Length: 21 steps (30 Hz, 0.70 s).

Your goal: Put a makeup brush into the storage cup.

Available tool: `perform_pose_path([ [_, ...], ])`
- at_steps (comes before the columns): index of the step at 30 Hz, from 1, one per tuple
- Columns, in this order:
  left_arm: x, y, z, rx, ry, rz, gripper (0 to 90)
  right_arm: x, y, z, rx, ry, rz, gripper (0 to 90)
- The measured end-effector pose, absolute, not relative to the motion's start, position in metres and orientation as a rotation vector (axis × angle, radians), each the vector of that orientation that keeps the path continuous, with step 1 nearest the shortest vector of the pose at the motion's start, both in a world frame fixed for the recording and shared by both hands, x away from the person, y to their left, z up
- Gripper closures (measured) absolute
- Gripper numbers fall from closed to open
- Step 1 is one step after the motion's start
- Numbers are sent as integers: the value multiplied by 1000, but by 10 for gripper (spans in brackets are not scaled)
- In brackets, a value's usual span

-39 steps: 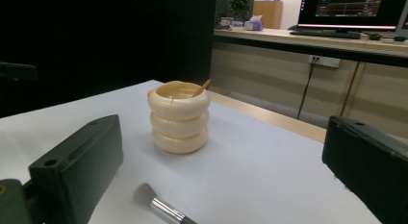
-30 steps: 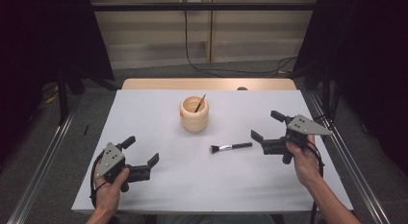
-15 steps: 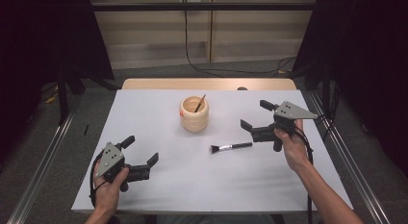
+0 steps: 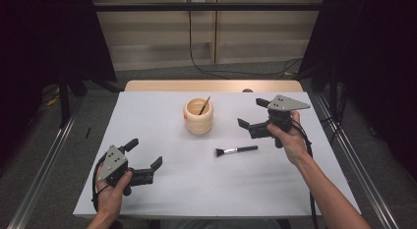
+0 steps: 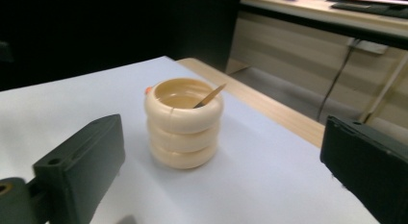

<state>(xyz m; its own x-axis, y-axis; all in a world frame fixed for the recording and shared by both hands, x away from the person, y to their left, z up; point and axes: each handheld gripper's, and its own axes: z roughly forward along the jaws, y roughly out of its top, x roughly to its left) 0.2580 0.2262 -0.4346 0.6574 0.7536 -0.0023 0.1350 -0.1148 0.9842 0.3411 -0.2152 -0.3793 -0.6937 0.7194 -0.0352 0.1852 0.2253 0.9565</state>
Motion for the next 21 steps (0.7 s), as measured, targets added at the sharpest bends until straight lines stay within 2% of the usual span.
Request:
perform_pose_path([
  [21,260,228,-436,1625,756,612,10,361,-205,-382,832,2470,1252,19],
])
